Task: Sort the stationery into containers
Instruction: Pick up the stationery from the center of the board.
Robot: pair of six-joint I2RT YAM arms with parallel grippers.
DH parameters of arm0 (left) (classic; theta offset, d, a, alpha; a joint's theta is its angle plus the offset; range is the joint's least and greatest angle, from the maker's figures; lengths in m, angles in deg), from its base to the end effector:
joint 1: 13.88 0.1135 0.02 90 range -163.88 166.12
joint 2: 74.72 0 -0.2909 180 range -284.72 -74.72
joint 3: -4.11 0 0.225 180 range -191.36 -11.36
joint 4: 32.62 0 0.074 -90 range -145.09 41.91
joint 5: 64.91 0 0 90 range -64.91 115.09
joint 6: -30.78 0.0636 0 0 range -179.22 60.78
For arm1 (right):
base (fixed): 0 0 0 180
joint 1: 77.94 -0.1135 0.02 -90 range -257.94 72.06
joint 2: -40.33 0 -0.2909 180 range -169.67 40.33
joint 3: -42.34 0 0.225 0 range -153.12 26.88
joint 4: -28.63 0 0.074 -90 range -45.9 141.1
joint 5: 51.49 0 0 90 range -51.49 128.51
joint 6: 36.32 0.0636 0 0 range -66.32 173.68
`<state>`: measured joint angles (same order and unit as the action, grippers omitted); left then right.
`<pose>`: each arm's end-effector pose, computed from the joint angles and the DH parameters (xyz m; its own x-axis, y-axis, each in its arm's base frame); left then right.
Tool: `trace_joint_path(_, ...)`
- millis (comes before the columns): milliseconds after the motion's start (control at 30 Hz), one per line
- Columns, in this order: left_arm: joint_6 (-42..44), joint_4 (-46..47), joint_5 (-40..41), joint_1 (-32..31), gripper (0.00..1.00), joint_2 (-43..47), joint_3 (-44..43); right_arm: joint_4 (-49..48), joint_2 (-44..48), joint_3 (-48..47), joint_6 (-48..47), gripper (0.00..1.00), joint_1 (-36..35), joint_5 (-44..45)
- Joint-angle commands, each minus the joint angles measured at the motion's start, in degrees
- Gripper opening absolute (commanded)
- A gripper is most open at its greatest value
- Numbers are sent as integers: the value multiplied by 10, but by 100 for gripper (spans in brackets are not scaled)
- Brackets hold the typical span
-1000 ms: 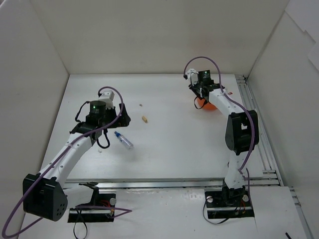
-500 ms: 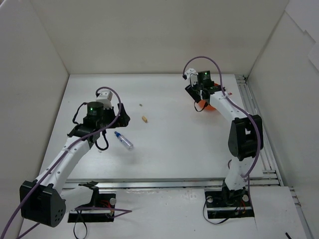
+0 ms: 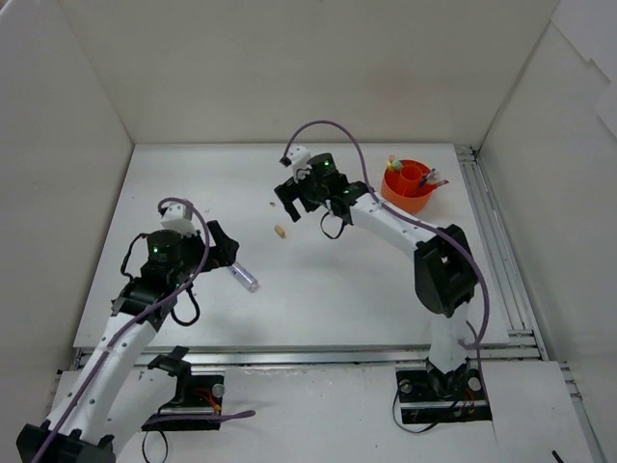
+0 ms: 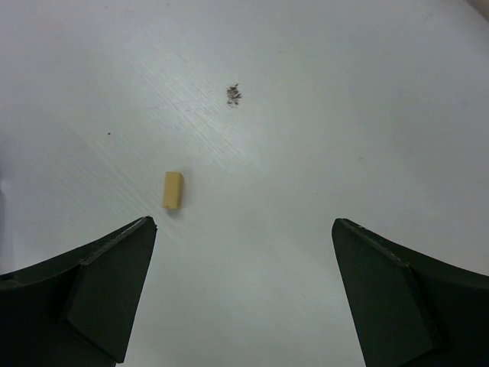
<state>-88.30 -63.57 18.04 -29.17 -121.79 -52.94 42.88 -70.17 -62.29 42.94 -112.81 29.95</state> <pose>0.1634 -0.0528 0.3164 -0.4826 -0.3681 -0.7947 0.1576 0.8561 -0.4922 0.3837 0.2789 0.3159 -0.1506 -0.3295 -0.9321 -0.7207 0.6819 -0.1247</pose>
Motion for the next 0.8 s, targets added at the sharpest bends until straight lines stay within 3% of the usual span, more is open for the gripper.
trace_joint_path(0, -27, -11, 22, -1, 100, 70, 9, -23, -58, -54, 59, 98, -27, -3)
trace_joint_path(300, -48, -56, 46, -1, 100, 168, 39, 9, -180, -139, 161, 98, -59, 61)
trace_joint_path(367, -49, -56, 44, -1, 100, 173, 41, 9, -195, -146, 173, 93, -64, 77)
trace_joint_path(467, -50, -59, 45, -1, 100, 170, 45, 9, -207, -153, 182, 80, -71, 99)
trace_joint_path(567, -49, -54, 45, -1, 100, 167, 45, 9, -209, -156, 187, 51, -76, 119)
trace_joint_path(600, -50, -53, 44, -1, 100, 166, 46, 9, -210, -155, 186, 31, -76, 125)
trace_joint_path(667, -51, -49, 44, -1, 100, 167, 52, 9, -202, -151, 181, 10, -76, 135)
trace_joint_path(700, -51, -50, 45, -1, 100, 168, 55, 9, -195, -146, 179, 2, -78, 139)
trace_joint_path(767, -53, -46, 51, -1, 100, 172, 61, 9, -166, -132, 170, 0, -77, 162)
